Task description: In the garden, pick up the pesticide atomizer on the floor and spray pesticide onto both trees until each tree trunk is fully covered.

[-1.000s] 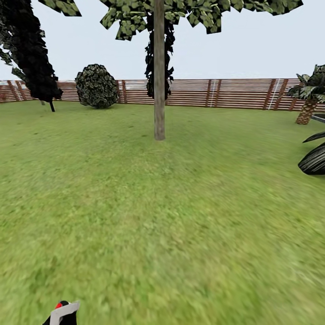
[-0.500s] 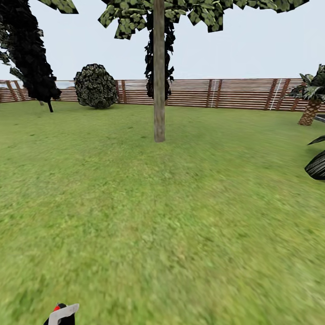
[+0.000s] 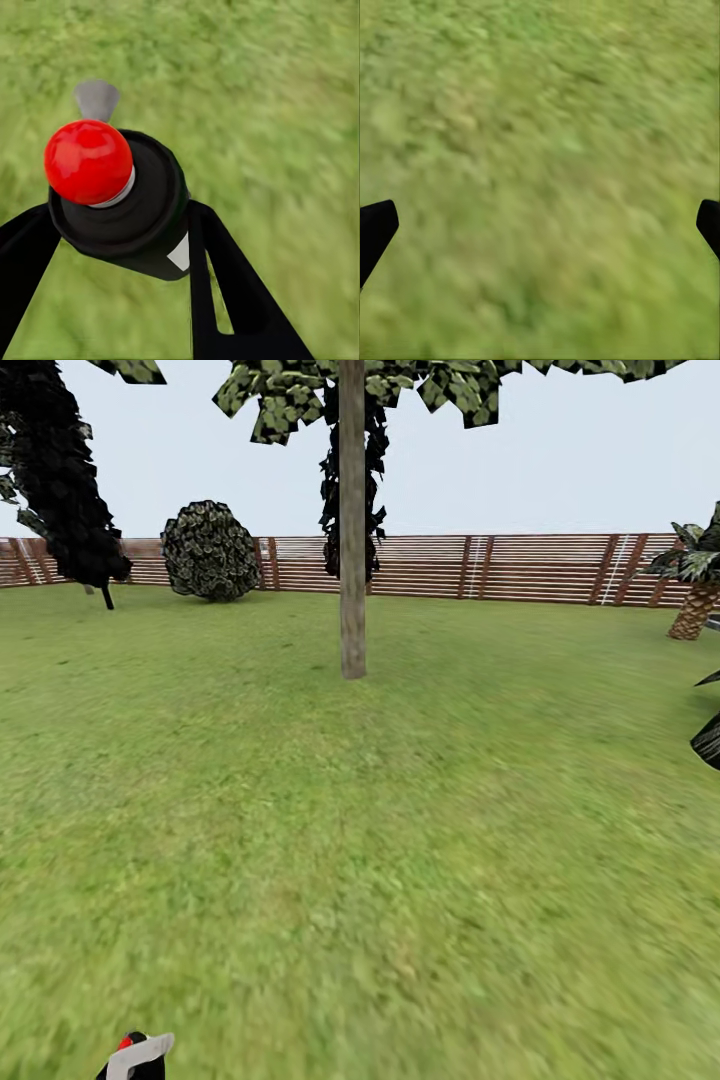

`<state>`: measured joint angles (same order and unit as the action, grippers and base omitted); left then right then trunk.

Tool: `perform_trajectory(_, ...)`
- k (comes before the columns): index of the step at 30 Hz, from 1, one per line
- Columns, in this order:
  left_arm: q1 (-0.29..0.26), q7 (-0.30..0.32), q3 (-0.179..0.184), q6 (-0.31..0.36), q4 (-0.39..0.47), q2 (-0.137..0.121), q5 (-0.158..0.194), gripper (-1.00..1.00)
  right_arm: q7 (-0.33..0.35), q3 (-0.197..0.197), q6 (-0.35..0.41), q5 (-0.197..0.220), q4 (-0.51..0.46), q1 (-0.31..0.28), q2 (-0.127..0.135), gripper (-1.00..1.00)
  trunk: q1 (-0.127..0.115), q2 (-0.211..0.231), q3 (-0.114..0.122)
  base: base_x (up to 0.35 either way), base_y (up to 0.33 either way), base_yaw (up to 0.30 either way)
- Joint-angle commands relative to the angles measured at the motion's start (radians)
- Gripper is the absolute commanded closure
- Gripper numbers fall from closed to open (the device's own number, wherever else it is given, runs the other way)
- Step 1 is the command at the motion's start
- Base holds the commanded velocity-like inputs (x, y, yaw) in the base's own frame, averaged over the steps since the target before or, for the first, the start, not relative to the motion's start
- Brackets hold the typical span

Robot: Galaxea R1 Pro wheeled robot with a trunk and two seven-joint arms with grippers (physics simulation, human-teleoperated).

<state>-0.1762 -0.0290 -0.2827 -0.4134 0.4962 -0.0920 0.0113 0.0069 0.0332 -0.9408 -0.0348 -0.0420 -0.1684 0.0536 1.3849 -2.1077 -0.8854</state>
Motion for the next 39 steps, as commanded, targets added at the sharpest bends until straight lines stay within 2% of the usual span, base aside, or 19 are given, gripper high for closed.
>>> perform_trajectory(1, 0.0, -0.002, 0.0, -0.004, -0.001, 0.0, 0.001, 1.0, 0.001, 0.004, -0.003, -0.004, 0.001, 0.0, 0.0, -1.0, 0.0, 0.0, -0.001, 0.34, 0.0, 0.0)
perform_trajectory(19, 0.0, 0.0, 0.001, -0.005, -0.001, 0.002, 0.003, 1.0, 0.001, 0.004, -0.003, -0.004, 0.001, -0.001, 0.0, -1.0, 0.0, 0.0, -0.001, 0.34, 0.0, 0.0)
perform_trajectory(31, 0.007, 0.0, 0.0, -0.006, -0.031, 0.003, 0.003, 1.0, 0.001, 0.002, -0.003, -0.002, 0.001, 0.0, -0.002, -1.0, 0.0, 0.0, -0.001, 0.34, 0.0, 0.0)
perform_trajectory(36, 0.009, 0.001, 0.003, -0.007, -0.031, 0.007, 0.002, 1.0, -0.003, 0.006, -0.004, 0.002, -0.028, -0.001, -0.019, -1.0, 0.0, 0.0, -0.001, 0.34, 0.0, 0.0)
perform_trajectory(39, 0.009, 0.002, 0.003, -0.007, -0.032, 0.009, 0.001, 1.0, -0.004, 0.008, -0.005, 0.002, -0.108, -0.002, -0.021, -1.0, 0.0, 0.0, -0.001, 0.34, 0.0, 0.0)
